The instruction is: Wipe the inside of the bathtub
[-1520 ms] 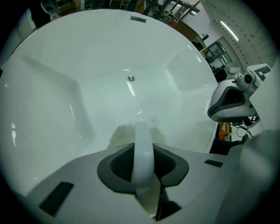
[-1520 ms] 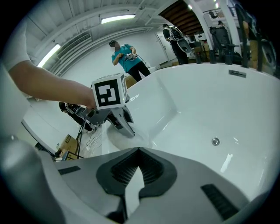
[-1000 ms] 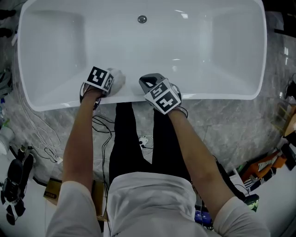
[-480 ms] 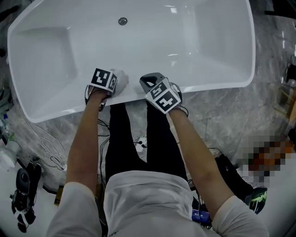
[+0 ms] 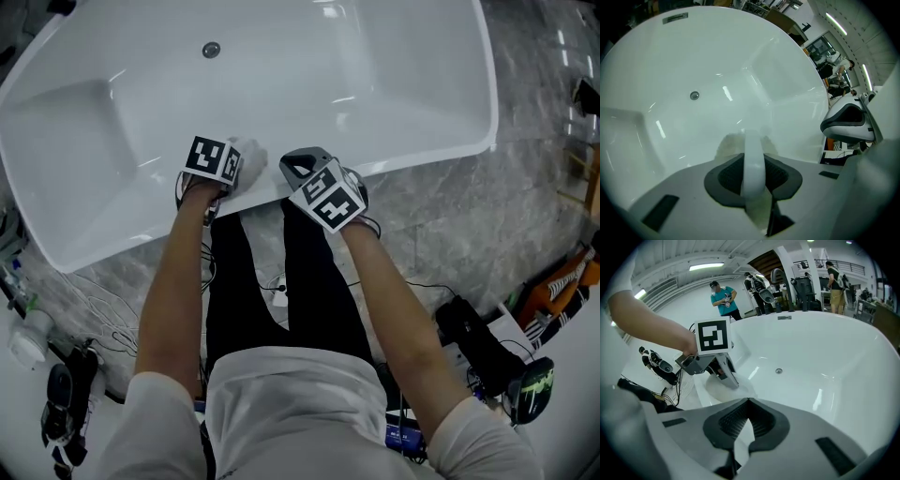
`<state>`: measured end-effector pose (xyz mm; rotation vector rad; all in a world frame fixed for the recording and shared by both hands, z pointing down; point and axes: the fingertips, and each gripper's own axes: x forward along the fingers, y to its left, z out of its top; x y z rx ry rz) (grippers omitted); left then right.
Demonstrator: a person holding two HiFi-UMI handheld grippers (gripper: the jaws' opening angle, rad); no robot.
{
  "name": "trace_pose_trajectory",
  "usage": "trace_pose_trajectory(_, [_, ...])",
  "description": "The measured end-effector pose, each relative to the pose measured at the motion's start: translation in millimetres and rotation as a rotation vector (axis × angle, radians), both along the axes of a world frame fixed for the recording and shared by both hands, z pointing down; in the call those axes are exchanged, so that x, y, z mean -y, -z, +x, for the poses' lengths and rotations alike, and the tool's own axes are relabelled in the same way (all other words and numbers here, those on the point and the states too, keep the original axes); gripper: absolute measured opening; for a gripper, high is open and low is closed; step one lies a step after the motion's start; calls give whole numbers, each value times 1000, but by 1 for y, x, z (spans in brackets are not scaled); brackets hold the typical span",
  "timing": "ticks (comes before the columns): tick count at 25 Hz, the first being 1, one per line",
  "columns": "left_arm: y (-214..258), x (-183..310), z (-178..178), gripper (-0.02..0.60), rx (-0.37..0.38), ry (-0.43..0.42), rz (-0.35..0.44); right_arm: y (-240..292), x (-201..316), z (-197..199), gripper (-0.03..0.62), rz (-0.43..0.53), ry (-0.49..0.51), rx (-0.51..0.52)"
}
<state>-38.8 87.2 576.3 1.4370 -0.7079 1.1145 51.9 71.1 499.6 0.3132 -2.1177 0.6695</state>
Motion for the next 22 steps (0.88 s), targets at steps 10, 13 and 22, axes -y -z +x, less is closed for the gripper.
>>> trace_pose_trajectory(10, [0,33,84,97,-40,-68,15,6,33,89,20,50,-115,-37])
trace_pose_trajectory(13, [1,40,110,97,-54,-90,19,5,39,112,20,60,-141,-50])
trace_pose_trajectory(22, [3,73,187,97,-94,-118,24,9,64,175,20,92,-270,-56])
